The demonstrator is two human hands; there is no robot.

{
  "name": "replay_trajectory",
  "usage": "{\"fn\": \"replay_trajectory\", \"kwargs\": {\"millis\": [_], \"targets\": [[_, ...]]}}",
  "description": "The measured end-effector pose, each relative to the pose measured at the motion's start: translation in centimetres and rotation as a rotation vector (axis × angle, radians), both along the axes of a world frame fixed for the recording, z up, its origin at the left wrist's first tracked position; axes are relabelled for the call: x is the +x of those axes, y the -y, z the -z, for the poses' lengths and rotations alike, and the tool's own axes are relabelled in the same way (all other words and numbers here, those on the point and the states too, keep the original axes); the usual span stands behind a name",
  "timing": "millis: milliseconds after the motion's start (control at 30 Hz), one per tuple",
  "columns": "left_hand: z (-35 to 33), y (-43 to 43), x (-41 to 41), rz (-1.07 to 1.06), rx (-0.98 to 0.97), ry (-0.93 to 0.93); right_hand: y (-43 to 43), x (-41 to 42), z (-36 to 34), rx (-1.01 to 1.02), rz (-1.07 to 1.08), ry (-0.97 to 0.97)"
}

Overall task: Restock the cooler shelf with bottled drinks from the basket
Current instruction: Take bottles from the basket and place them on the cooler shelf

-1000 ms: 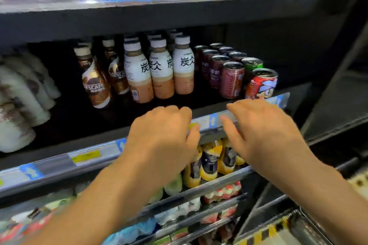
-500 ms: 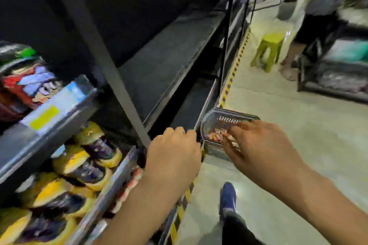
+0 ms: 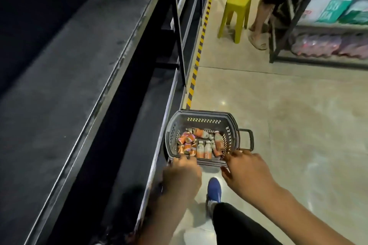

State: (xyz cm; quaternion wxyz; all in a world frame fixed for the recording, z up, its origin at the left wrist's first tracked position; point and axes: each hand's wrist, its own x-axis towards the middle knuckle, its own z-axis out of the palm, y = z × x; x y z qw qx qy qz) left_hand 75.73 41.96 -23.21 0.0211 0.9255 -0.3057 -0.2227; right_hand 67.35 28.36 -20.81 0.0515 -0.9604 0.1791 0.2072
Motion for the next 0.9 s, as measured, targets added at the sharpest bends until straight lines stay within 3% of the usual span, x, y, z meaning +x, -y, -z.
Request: {"fn": "replay_trajectory", "kwargs": {"millis": [133, 367, 633, 900], "targets": [[5.2, 4.8, 5.8, 0.0, 0.051, -0.167, 5.3, 5.9, 4.7, 0.06, -0.004, -0.088], [18.9, 11.1, 14.4, 0.103, 0.236, -0.233, 11.1, 12.6, 17.5, 0.126, 0.103, -0.26], [40.3, 16.9, 21.8, 0.188, 0.319, -0.331, 15.2, 18.3, 38.6, 0.157, 0.098, -0.473], [61.6, 19.5, 26.3, 0.184, 0.404, -0.324, 18.4, 21.6, 60.5, 0.112, 0.216, -0.548]]}}
